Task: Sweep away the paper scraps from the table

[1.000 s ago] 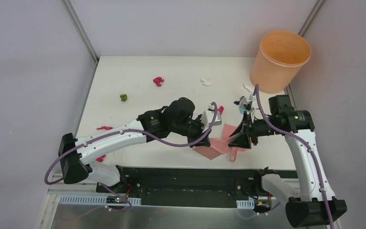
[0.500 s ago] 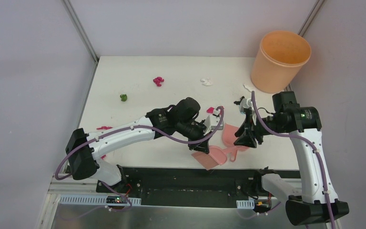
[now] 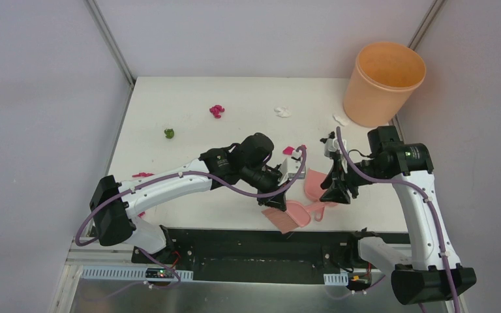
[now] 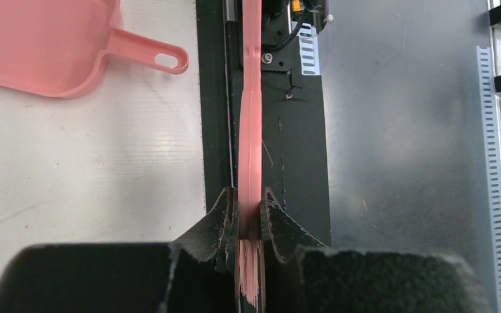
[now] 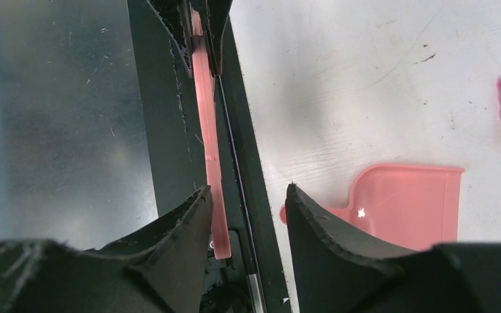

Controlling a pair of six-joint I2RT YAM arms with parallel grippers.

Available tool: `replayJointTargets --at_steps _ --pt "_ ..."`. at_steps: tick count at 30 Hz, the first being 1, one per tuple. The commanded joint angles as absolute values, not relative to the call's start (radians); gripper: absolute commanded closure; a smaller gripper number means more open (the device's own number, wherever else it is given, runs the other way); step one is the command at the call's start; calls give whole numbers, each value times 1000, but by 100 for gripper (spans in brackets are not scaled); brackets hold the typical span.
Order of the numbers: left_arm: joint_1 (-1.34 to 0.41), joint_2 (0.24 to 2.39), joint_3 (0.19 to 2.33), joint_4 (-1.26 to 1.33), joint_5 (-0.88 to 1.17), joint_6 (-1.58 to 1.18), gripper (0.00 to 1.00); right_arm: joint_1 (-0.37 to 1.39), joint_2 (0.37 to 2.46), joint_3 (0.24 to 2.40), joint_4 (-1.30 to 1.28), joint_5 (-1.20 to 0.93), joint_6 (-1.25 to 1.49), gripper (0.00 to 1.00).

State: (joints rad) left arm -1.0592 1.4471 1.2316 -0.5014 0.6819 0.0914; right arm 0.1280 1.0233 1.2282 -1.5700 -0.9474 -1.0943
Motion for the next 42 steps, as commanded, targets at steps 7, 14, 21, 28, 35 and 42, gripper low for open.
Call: replayJointTargets --at_steps 7,14,21,28,35,42 --pt "-1054 1442 1270 -468 683 123 100 161 1041 1215 -1761 -1014 -1161 48" --pt "-1054 1445 1266 -468 677 134 100 174 1040 1211 -1762 -1014 -1157 40" --pt "-1036 1429 1253 -454 657 142 100 176 1041 1199 -1759 -966 -1191 45" --pt "-1025 1413 1240 -435 636 137 100 176 1051 1198 -1759 -958 -1193 52" --pt "-1020 1413 1237 -427 642 131 100 177 1061 1195 -1754 -977 -1189 61" --pt "-1012 1399 1224 -405 638 117 100 176 1071 1195 -1753 -979 -1187 67"
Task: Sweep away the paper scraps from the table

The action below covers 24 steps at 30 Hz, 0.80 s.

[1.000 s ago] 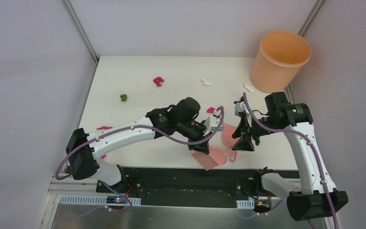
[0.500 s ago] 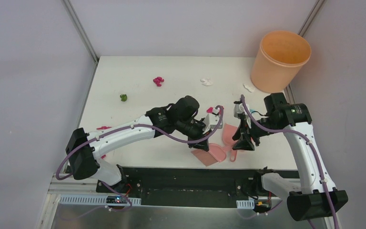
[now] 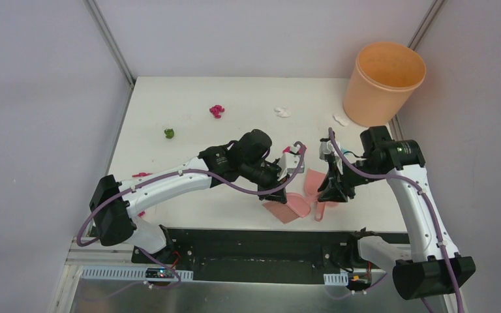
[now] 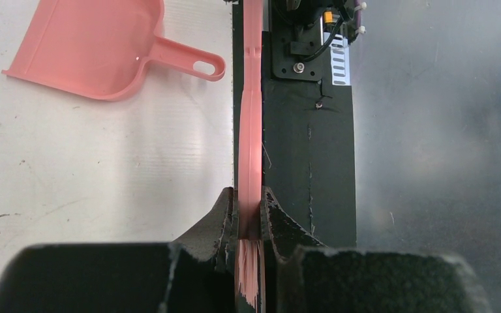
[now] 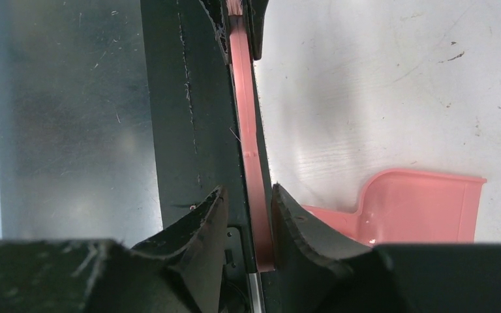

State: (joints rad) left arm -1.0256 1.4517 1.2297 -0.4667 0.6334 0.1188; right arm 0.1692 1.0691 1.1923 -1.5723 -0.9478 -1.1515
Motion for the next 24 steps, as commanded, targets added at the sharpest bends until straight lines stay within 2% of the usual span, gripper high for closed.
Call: replayJointTargets --at_steps 1,9,13,14,16,19,20,21,24 --pt "-1010 1397 1223 -402 637 115 100 176 1071 1192 -1751 -978 -1186 68" --pt "-1007 1385 1208 -389 634 103 100 176 1079 1193 -1744 -995 -1168 80" --pt "-1007 1387 1203 -384 620 94 100 176 1085 1195 -1735 -1012 -1144 98" --pt "-1007 1390 1205 -386 597 86 100 175 1086 1197 -1723 -1015 -1124 100" --pt "-1006 1391 1207 -390 496 60 79 174 1079 1195 -1617 -991 -1002 100" --pt "-1007 1349 1205 -404 255 -31 52 166 1057 1163 -1301 -769 -664 100" --pt "-1009 1321 1184 -383 180 -80 36 155 1052 1150 -1220 -683 -570 100" --pt "-1009 1277 1149 -345 127 -132 32 133 1048 1144 -1171 -641 -517 100" --pt "-1026 1233 1076 -284 53 -239 30 65 1046 1121 -1051 -567 -360 100"
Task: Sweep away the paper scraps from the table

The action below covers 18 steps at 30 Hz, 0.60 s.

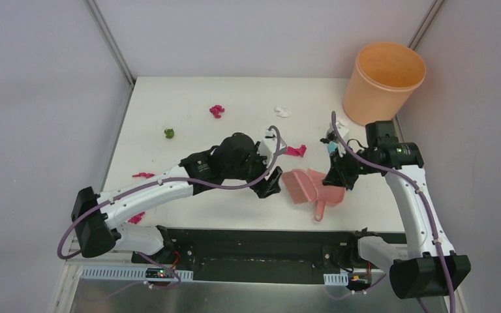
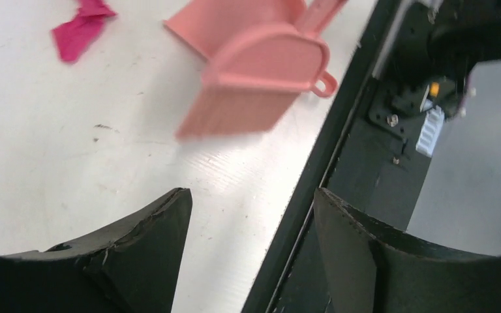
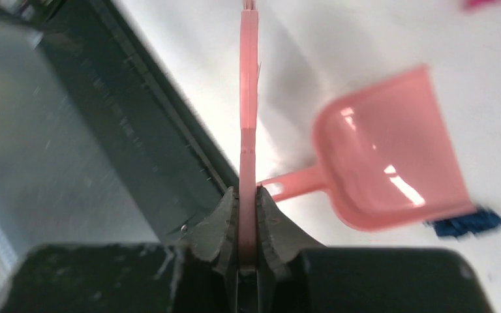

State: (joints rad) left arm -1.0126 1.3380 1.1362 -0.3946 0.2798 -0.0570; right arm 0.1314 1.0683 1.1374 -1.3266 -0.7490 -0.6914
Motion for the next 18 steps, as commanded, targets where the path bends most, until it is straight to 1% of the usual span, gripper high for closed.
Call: replayJointTargets --at_steps 1,2,4,5,7,11,14,18 --pt "-1043 1244 1074 -287 28 -268 30 49 1045 1112 -1015 -552 -312 100" --pt "-1068 1263 1074 -294 -17 -294 30 33 1041 1101 -985 -526 -275 100" --pt "-1131 1329 1086 -302 -100 -335 31 18 1019 1069 -894 -360 -177 100" --pt "-1164 1371 1100 -298 -120 -351 31 5 997 1052 -857 -340 -153 100" --pt "-1235 1475 1158 -296 -168 -376 31 -66 947 1027 -805 -365 -114 100" --pt "-1353 1712 1362 -380 -310 -456 30 -159 903 1010 -775 -422 -76 100" --pt "-1401 1860 1514 -434 -383 -543 30 -216 873 977 -726 -422 -55 100" --pt "-1432 2020 1682 -503 -413 -586 30 -319 825 920 -651 -463 -27 100"
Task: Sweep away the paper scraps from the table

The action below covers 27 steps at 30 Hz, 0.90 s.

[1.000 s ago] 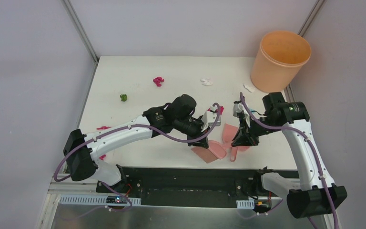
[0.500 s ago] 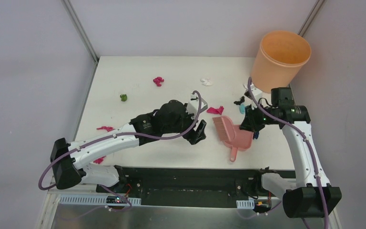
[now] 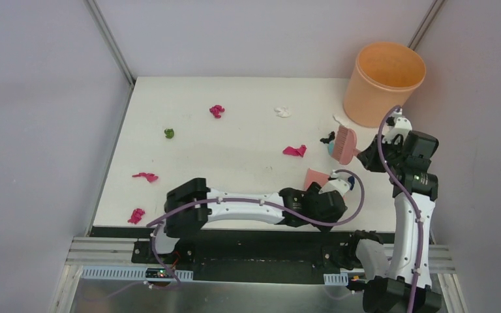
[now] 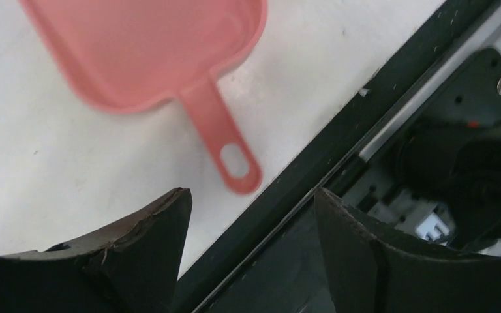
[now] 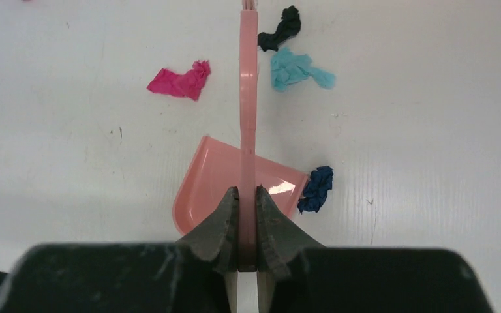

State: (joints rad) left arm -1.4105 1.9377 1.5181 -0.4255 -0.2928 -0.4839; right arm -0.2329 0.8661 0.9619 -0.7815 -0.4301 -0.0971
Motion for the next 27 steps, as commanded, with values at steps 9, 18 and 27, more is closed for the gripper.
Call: replayJointTargets --at_steps 9,18,27 --pt "-1445 2203 1936 -749 -495 -632 31 -488 679 854 -580 -610 35 100" --pt "-1432 2187 1865 -717 -465 -661 37 -510 722 848 -575 -658 32 100" --pt "-1386 2187 1812 -649 -395 -653 52 -523 710 832 -570 -685 29 100"
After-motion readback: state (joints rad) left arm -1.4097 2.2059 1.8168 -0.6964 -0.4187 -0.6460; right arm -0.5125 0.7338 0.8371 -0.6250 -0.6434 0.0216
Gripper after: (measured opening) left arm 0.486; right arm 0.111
